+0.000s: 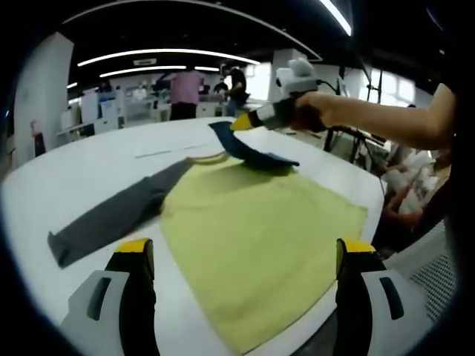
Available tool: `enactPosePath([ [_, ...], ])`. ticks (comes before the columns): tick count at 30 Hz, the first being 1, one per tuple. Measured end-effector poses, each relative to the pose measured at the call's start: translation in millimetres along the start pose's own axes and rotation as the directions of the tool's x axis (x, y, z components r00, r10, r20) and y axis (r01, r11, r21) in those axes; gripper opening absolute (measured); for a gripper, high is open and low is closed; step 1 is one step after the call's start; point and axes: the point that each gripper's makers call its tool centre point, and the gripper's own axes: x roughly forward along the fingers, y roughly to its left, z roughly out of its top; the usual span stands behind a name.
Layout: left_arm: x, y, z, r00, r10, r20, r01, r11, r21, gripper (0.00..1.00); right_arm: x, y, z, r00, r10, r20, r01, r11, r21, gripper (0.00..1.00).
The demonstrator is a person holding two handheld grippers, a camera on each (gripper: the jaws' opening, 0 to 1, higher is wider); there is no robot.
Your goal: Fold the garment on the visible template until the final outline fits inside the template.
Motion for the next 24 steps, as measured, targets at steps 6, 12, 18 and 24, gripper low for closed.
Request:
enactPosePath([
  [6,-1,2.9,-0.8,1.0,0.006,0.001,-0.006,1.0,-0.003,0.99,6,10,5.1,1.0,0.022,0.005,-0.022,1.0,-0.013,0.0],
  [12,-1,3.3,-1.7,1.0,0.011,-0.003,-0.011,1.0,-0.003,0.99,13,22,9.2,0.999,0.045,0.01,-0.045,0.999,-0.022,0.0],
  [18,-2,7.2,-4.3,1.0,0.017,-0.004,-0.017,1.0,-0.008,0.99,21,35,6.3,0.997,0.073,0.001,-0.073,0.997,-0.036,0.0],
  [24,-3,10.9,-6.4,1.0,0.03,-0.008,-0.03,0.999,-0.013,0.99,27,53,-4.3,0.993,0.118,-0.027,-0.119,0.991,-0.055,0.0],
])
